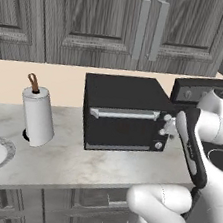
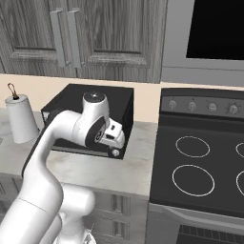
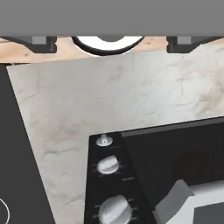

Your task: Pick up the bagel from the plate, place it on the toaster oven rack, close the door, and set the timer.

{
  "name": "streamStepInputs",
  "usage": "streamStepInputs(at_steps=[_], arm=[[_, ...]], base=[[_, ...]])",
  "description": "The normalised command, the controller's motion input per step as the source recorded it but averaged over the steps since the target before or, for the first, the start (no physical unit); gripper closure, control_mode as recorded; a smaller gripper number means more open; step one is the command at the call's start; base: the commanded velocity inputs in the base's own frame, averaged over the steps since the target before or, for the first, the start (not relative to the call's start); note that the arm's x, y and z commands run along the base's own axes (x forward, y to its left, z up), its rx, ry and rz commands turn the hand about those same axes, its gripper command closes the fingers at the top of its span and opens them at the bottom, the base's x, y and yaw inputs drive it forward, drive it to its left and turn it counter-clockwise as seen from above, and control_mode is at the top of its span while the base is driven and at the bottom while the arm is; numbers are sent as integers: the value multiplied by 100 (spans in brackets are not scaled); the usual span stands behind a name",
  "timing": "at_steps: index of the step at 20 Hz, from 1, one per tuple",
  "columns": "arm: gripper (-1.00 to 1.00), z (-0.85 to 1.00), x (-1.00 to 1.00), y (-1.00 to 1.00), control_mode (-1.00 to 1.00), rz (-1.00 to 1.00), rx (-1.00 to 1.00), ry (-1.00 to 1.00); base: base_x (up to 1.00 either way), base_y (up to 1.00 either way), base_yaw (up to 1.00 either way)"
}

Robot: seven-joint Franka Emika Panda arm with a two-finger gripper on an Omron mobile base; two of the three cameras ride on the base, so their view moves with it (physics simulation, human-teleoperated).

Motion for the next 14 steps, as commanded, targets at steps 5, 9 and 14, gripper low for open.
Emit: streamStepInputs(at_steps=[5,9,14], arm=[[-100,-68,1,-9,-100,24,0,4],[-100,-42,10,-8,-100,19,0,0],[-100,-22,16,-8,-100,13,0,0]], base=[[0,0,0],[0,0,0],[0,0,0]])
